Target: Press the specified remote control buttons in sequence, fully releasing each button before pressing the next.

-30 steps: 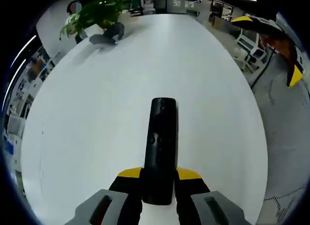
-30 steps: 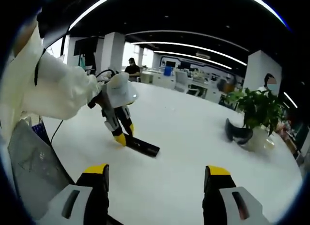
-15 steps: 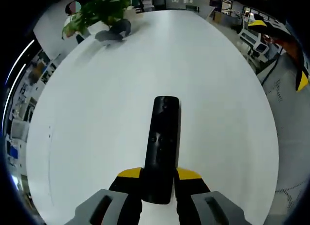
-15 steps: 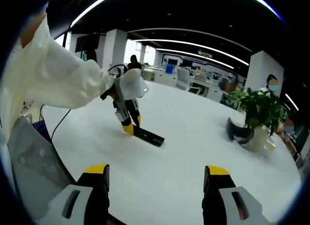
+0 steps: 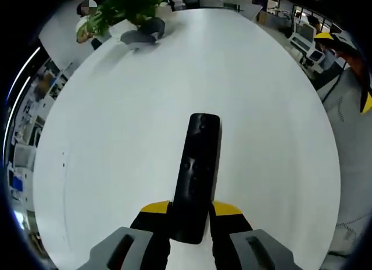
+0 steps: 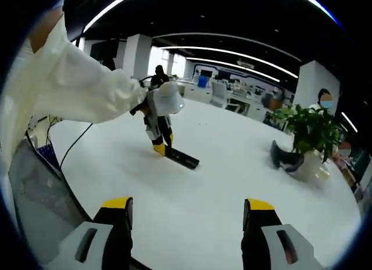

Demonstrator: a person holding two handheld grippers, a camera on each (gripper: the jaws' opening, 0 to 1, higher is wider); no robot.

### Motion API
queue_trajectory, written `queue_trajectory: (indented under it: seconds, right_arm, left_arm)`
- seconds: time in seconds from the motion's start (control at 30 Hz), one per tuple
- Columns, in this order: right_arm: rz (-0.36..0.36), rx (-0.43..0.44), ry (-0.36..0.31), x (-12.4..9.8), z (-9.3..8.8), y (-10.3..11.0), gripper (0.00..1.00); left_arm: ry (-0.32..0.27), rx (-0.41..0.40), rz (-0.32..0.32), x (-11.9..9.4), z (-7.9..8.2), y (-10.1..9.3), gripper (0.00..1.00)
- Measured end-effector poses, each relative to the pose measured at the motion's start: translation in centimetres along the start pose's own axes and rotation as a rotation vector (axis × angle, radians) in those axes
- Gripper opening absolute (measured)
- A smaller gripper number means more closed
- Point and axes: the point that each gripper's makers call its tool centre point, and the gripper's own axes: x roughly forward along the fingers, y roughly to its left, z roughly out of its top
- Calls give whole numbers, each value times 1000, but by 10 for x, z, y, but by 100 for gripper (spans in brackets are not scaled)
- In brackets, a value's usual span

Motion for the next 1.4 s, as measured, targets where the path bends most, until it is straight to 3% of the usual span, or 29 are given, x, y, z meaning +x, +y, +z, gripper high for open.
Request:
queue_trajectory:
  seconds: [0.43,0.6,1.4]
  right_arm:
    - [24,-22,24,2,-4,6,78]
    - [30,-23,34,3,-5,8,78]
    - [32,-28,58,5,-10,8,78]
  left_arm:
    - [12,-44,-10,3,-1,27,26]
    - [21,-78,-71,5,-1,34,27]
    - [88,-109,-64,12,4,74,24]
